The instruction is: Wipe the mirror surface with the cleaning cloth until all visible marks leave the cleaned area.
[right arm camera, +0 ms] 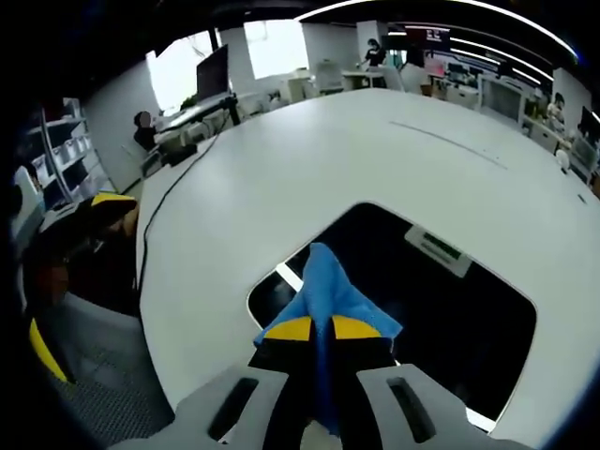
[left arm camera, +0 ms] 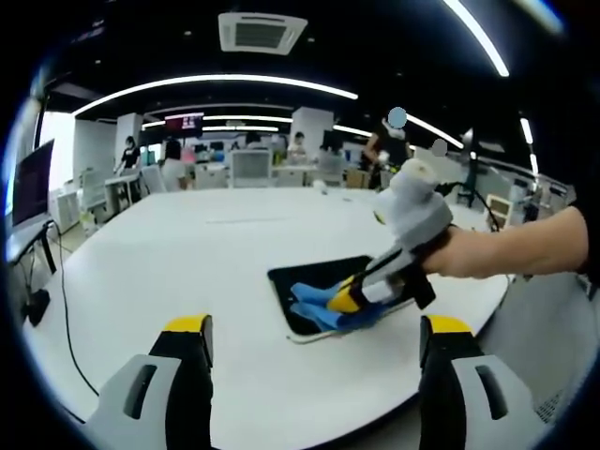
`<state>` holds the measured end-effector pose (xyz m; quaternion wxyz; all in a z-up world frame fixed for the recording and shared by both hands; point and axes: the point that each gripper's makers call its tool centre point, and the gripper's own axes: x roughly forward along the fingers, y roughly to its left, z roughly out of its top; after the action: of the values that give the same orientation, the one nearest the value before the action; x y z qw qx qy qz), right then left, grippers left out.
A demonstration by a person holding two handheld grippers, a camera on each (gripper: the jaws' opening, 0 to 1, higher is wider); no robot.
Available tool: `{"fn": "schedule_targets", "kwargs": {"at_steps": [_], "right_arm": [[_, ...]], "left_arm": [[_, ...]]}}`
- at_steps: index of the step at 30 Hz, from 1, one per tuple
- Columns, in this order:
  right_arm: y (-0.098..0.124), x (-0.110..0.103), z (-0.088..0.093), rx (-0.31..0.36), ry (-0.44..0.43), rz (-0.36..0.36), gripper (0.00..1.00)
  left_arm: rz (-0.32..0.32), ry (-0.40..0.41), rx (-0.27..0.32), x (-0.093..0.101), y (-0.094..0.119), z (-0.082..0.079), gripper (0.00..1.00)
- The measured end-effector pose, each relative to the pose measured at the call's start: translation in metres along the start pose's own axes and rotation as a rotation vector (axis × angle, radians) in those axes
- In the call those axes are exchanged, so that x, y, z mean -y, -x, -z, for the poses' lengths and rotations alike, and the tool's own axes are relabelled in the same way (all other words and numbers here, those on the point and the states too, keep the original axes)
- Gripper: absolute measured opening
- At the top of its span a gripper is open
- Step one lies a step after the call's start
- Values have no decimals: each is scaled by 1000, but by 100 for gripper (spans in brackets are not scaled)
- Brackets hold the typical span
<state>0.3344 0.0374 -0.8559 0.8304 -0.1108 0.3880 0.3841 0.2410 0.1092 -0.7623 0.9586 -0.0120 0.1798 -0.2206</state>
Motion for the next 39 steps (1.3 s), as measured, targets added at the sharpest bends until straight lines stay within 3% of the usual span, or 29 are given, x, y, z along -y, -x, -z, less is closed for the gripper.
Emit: {"fn": "schedule_targets", "kwargs": {"at_steps": [22,39], "right_arm": [[11,-18,11,-9,5,-10,0],[15,-8,15,11,19,-3,0]], "left_arm": [[4,-8,-7,1,-1,1,90],[6,-12,-6,1,-1,1,90]]}}
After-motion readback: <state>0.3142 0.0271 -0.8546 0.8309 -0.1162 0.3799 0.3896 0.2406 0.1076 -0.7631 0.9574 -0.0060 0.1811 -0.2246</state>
